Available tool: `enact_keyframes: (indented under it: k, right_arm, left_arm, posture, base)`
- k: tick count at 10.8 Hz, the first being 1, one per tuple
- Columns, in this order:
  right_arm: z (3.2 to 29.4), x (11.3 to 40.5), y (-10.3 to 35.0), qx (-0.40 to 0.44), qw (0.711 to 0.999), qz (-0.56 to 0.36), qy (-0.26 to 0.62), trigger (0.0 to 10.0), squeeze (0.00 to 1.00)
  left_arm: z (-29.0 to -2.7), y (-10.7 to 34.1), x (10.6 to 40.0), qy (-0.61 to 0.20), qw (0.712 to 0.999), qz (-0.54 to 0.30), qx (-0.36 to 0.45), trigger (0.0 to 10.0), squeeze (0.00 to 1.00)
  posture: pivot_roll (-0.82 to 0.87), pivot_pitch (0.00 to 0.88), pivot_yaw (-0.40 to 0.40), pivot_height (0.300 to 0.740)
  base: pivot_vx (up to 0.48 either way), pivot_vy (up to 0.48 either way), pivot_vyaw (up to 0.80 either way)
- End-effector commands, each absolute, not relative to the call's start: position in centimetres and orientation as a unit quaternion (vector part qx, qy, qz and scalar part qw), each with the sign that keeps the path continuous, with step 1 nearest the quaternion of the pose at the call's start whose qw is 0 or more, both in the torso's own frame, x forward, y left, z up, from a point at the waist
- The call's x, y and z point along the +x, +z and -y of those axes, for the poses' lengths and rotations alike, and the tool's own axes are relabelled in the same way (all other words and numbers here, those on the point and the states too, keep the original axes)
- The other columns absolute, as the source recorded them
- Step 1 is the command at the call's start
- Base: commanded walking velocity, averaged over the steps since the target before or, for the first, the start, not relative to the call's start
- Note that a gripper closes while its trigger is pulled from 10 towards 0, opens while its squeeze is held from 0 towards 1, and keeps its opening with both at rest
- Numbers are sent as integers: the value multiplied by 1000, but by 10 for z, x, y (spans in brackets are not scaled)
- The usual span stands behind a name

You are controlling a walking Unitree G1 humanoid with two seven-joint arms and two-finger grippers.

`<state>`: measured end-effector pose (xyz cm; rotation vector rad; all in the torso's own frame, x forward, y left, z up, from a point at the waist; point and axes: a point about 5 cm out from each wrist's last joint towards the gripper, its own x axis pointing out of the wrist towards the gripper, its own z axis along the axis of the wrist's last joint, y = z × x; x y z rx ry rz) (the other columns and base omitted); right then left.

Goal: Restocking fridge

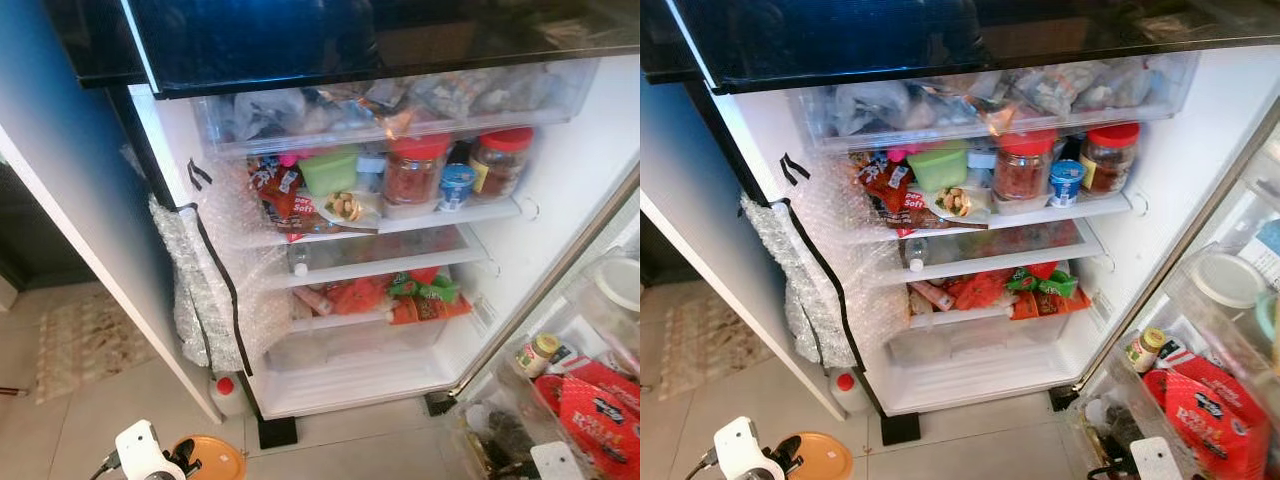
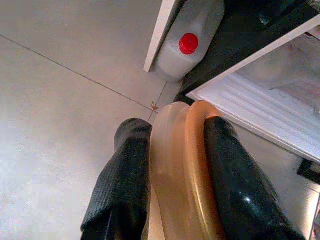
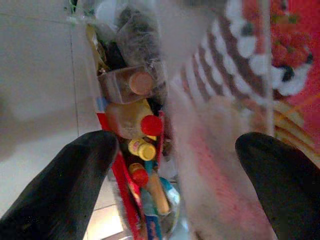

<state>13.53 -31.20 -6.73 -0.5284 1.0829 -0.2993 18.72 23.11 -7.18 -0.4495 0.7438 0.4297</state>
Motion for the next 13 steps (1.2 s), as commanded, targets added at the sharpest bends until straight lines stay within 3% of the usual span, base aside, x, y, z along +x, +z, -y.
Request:
enact_keyframes:
  k: [1,3,5,6,9,11,13]
  right_arm:
    - [305,137,-70,-239,816,-509,-133,10000,0]
    - [277,137,-82,-182,831,-516,-98,10000,0]
    - [276,137,-82,-180,831,-517,-97,10000,0]
    - [239,138,-93,-137,839,-524,-45,10000,0]
    - [235,138,-94,-131,840,-525,-38,10000,0]
    - [226,138,-97,-123,836,-534,-23,10000,0]
    - [226,137,-97,-112,838,-534,-26,10000,0]
  left_arm:
    - [-233,-72,187,204,885,-363,-209,10000,0]
    - [-232,-70,191,197,889,-355,-213,10000,0]
    - [-232,-70,191,197,889,-354,-213,10000,0]
    - [-233,-44,227,194,909,-244,-279,10000,0]
    - [-234,-41,231,193,910,-231,-286,10000,0]
    - [-206,-17,249,65,933,-148,-322,10000,0]
    - [-206,-8,241,46,936,-124,-327,10000,0]
  posture:
    - [-31,37,14,740]
    - [-32,39,14,740]
    - [-32,39,14,740]
    - [-27,44,10,740]
    - [-27,44,10,740]
    - [-37,35,6,740]
    - [-40,28,8,740]
  base:
    - [0,0,0]
    - [0,0,0]
    - [0,0,0]
    - [0,0,0]
    - [0,0,0]
    - [0,0,0]
    - [0,0,0]
